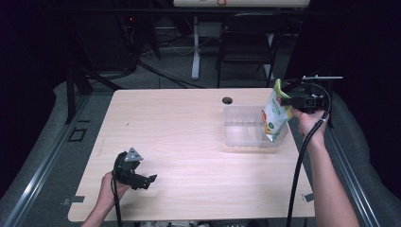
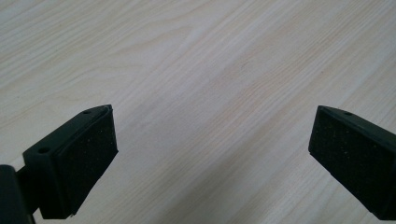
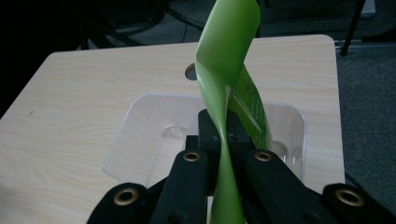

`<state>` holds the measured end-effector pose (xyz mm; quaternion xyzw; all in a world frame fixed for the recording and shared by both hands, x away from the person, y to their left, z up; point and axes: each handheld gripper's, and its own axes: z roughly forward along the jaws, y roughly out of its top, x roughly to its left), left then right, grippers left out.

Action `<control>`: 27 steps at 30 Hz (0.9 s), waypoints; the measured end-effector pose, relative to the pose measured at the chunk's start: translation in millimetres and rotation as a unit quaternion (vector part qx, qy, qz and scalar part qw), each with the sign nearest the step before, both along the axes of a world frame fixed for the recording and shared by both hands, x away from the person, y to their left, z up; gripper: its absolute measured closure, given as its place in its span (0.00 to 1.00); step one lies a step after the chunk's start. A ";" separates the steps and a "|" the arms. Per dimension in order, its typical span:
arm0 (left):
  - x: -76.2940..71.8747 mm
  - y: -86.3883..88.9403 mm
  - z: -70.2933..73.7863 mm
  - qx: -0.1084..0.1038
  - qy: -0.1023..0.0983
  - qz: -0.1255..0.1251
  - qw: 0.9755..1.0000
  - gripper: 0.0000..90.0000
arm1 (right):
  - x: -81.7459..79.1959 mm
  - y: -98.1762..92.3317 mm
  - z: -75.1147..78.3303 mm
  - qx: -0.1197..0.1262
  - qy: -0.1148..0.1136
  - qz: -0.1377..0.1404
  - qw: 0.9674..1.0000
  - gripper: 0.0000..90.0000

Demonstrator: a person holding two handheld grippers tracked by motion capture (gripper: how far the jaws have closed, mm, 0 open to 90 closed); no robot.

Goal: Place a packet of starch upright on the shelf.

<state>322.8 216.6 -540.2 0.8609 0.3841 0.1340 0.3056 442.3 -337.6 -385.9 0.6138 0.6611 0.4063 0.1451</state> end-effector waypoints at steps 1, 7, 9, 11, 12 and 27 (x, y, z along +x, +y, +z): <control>0.1 -0.2 0.0 0.001 0.000 -0.001 1.000 0.01 | 0.0 0.1 -3.0 0.006 -0.004 -0.003 1.000 0.99; 0.1 -0.5 0.0 0.001 0.000 -0.002 1.000 0.01 | 2.6 0.3 -9.9 0.024 -0.008 -0.013 1.000 0.99; 0.1 -0.3 0.0 0.001 0.000 -0.002 1.000 0.01 | 3.7 1.5 -10.8 0.028 -0.011 -0.013 0.999 0.99; 0.0 -0.2 0.0 0.001 0.000 -0.002 1.000 0.01 | 4.1 1.9 -11.2 0.030 -0.012 -0.013 0.999 0.99; 0.1 -0.1 0.0 0.002 0.000 -0.001 1.000 0.01 | 4.6 1.8 -11.2 0.029 -0.011 -0.008 0.999 0.99; 0.1 -0.6 -0.3 0.003 0.001 -0.004 1.000 0.01 | 8.0 1.5 -15.0 0.051 -0.036 -0.005 0.998 0.99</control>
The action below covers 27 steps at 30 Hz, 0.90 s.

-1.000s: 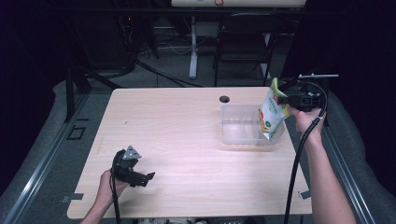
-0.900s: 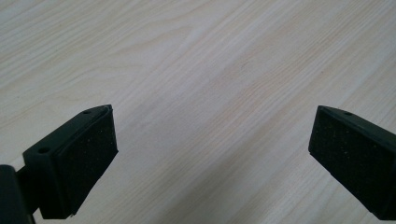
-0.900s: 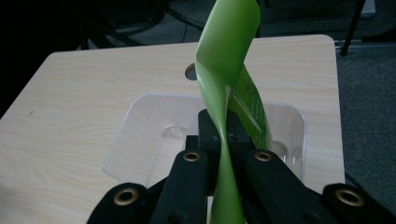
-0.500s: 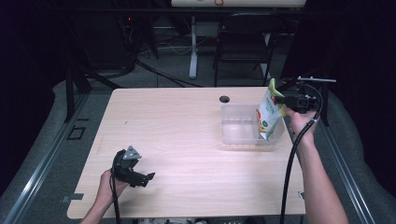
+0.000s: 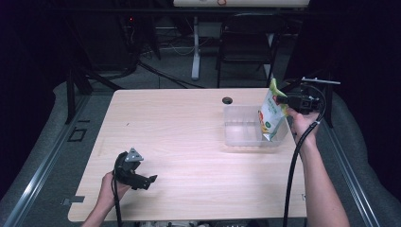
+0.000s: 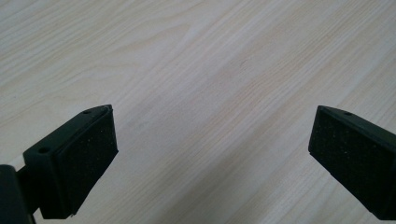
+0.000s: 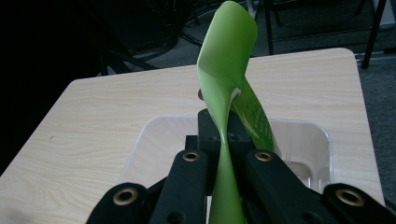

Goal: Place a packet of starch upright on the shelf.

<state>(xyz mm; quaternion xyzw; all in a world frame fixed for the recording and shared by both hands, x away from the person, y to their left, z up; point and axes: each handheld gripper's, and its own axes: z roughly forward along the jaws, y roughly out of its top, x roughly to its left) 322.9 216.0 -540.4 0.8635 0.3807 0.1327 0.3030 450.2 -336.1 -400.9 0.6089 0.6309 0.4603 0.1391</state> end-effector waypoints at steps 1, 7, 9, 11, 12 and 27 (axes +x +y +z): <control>0.0 0.0 0.0 0.000 0.000 0.000 1.000 0.01 | 0.1 -0.4 -0.1 -0.001 0.001 0.002 1.000 0.99; -0.3 -0.4 -0.1 -0.001 0.001 -0.001 1.000 0.01 | -0.6 -2.0 -3.2 0.007 -0.009 -0.003 1.000 0.99; -0.2 -0.5 -0.1 0.000 0.001 -0.001 1.000 0.01 | -0.7 -3.0 -4.4 0.011 -0.011 -0.005 1.000 0.99; -0.3 -0.6 0.0 0.000 0.001 -0.001 1.000 0.01 | -1.2 -4.5 -5.4 0.012 -0.011 -0.008 1.000 0.99; -0.2 -0.7 0.1 0.001 0.000 -0.002 1.000 0.01 | -1.1 -4.4 -7.0 0.017 -0.015 -0.012 1.000 0.99; 2.6 -2.3 -2.5 0.004 0.008 -0.002 1.000 0.01 | -9.6 -12.0 -16.3 0.001 -0.028 -0.018 0.999 0.99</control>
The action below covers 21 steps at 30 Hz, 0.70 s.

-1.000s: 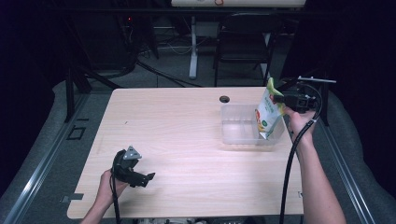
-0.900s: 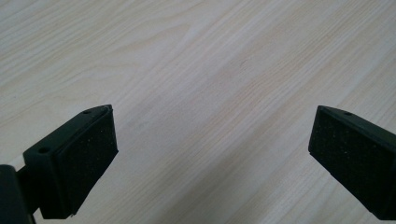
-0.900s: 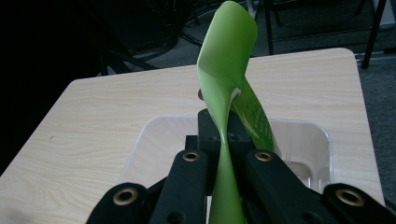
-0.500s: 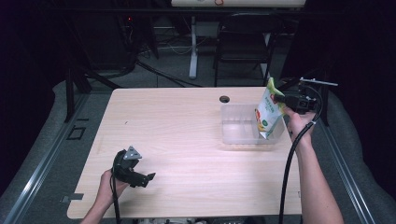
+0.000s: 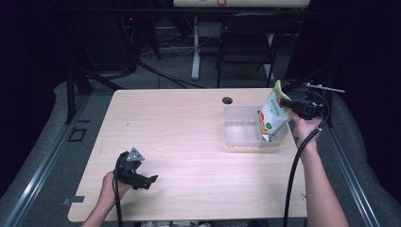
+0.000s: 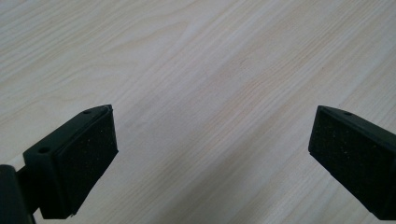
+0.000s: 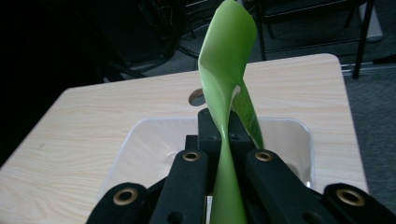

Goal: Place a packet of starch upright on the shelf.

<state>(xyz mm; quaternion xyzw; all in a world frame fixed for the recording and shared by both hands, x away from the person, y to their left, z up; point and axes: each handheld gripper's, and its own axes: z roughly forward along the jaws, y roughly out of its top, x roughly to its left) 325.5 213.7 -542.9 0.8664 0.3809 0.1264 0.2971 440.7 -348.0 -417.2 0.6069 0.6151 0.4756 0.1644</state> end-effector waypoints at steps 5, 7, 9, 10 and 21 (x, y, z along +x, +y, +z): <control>1.3 -2.2 -0.3 0.002 -0.001 -0.002 1.000 0.01 | -4.2 13.1 4.7 -0.085 -0.004 0.002 0.996 0.99; 1.5 -2.8 -0.1 0.003 -0.003 -0.003 1.000 0.01 | -5.6 17.8 5.5 -0.099 -0.007 0.003 0.995 0.99; 0.7 -3.9 0.4 0.003 -0.002 -0.006 1.000 0.01 | -8.2 28.6 6.9 -0.140 -0.011 0.007 0.990 0.98; 0.7 -3.9 0.4 0.003 -0.002 -0.006 1.000 0.01 | -8.2 28.6 6.9 -0.140 -0.011 0.007 0.990 0.98; -0.3 -5.7 0.9 0.006 -0.004 -0.016 1.000 0.01 | -9.6 37.5 6.2 -0.195 0.009 -0.012 0.981 0.99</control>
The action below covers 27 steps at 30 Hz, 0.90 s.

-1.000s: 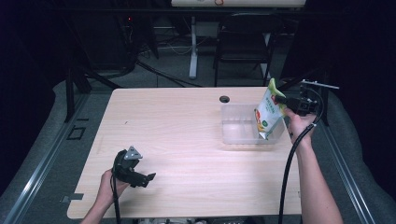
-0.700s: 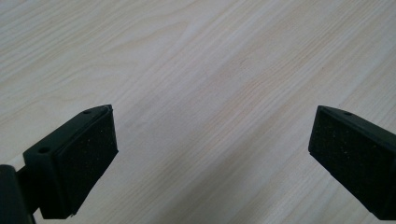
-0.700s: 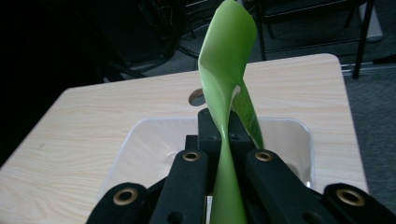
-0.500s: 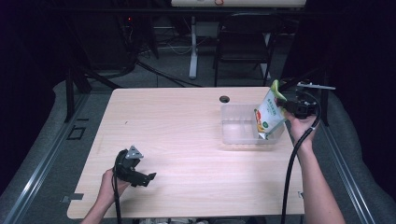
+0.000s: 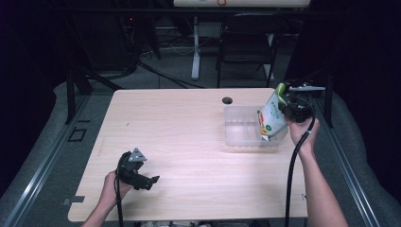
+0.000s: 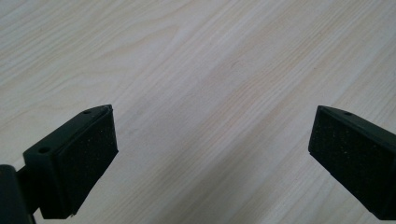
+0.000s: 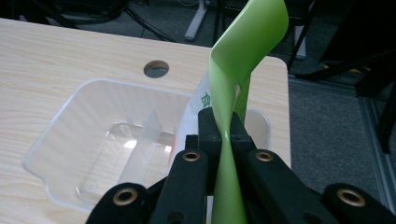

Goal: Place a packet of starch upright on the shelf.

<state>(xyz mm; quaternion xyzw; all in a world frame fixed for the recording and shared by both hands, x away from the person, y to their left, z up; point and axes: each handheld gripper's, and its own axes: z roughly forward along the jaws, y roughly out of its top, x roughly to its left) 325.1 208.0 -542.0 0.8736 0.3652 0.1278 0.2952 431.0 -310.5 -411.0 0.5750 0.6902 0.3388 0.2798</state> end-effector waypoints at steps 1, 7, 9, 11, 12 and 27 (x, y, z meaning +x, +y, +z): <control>-0.1 0.0 0.1 0.000 0.000 0.000 1.000 0.01 | -0.3 -1.0 0.0 -0.003 0.002 0.000 1.000 0.99; -0.3 0.2 -0.3 0.001 0.000 0.000 1.000 0.01 | -1.2 -7.4 -2.9 -0.022 -0.002 -0.024 0.999 0.99; -0.5 0.3 -0.4 0.000 0.000 0.001 1.000 0.01 | -1.2 -9.9 -4.0 -0.018 -0.002 -0.032 0.999 0.99; -0.3 0.7 -0.6 -0.001 0.002 0.000 1.000 0.01 | -1.3 -14.9 -7.8 -0.012 -0.007 -0.048 0.999 0.99; -0.1 1.0 -0.6 0.000 0.003 -0.001 1.000 0.01 | -1.4 -20.4 -12.1 -0.004 -0.009 -0.059 0.998 0.99; -0.3 -0.4 -1.2 0.003 0.004 -0.003 1.000 0.01 | 10.6 -30.9 -44.2 0.001 0.023 -0.055 0.998 0.97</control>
